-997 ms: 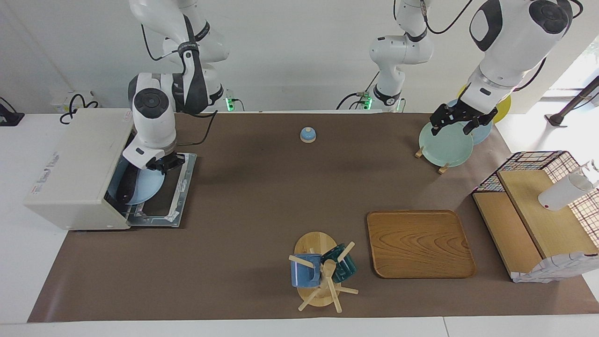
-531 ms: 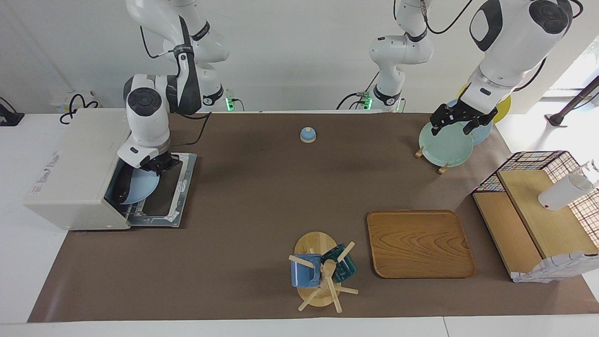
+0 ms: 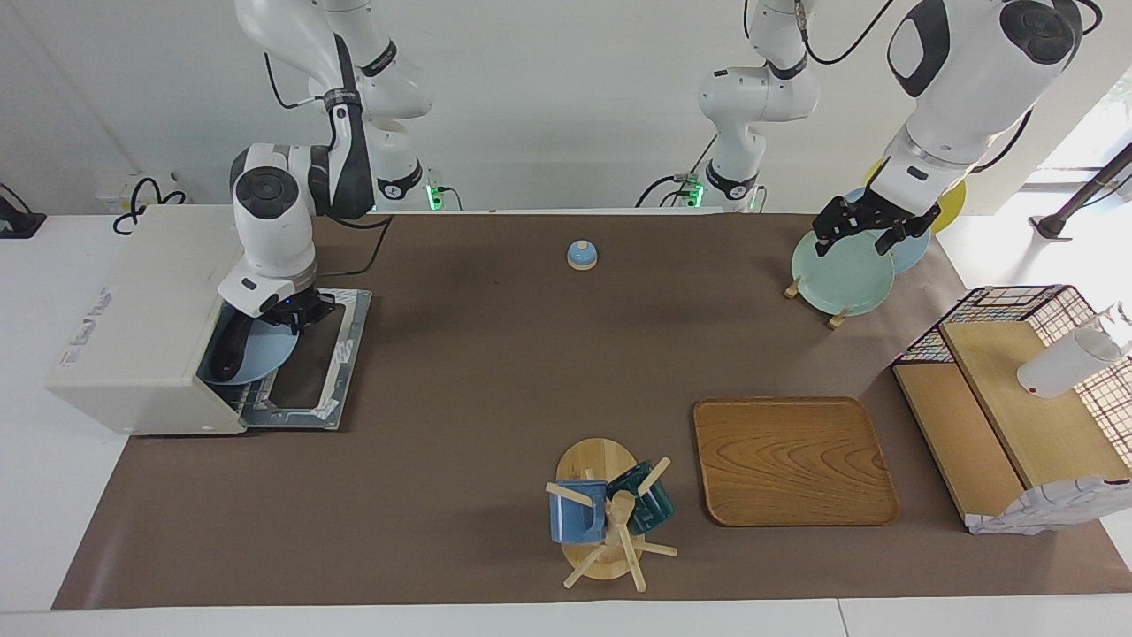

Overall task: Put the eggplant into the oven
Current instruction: 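Push the plate into the oven with the right gripper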

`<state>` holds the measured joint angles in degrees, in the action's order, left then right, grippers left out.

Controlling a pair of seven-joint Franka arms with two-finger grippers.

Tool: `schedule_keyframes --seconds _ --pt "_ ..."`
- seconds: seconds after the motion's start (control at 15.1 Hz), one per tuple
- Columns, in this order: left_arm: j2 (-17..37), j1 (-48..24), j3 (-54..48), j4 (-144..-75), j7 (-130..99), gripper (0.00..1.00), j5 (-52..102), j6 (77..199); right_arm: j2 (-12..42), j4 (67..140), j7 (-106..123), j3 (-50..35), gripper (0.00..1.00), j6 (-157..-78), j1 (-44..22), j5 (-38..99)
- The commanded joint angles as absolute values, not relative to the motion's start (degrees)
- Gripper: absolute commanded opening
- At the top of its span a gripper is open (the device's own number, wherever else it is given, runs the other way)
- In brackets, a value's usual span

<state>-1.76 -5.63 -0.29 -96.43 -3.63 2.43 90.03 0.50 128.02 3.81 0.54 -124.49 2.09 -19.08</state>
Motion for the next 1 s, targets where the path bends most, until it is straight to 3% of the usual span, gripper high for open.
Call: schedule_keyframes --seconds 0.0,0.53,0.6,0.66,0.73,0.93 --pt "-3.16 -5.71 -0.18 -97.73 -3.60 1.00 1.14 90.09 -1.05 130.43 5.10 -0.18 0.25 -126.74 3.69 -19.51" --pt "-3.16 -5.71 -0.18 -97.73 -3.52 1.00 1.14 90.09 -0.18 121.57 5.19 -0.70 0.27 -116.64 0.02 -18.29" --pt "-3.16 -5.71 -0.18 -97.73 -3.52 1.00 1.14 90.09 0.09 121.29 4.92 -0.70 0.21 -117.24 -1.31 -16.11" --pt "-3.16 -5.71 -0.18 -97.73 -3.60 1.00 1.14 90.09 0.17 121.55 4.57 -0.70 0.06 -118.64 -2.28 -14.00" --pt "-3.16 -5.71 -0.18 -97.73 -3.60 1.00 1.14 90.09 0.61 121.81 3.96 -0.62 0.00 -120.48 -3.94 -13.37" --pt "-3.16 -5.71 -0.18 -97.74 -3.52 1.00 1.14 90.09 3.42 122.51 -1.48 -0.70 0.00 -125.05 -7.28 -13.27"
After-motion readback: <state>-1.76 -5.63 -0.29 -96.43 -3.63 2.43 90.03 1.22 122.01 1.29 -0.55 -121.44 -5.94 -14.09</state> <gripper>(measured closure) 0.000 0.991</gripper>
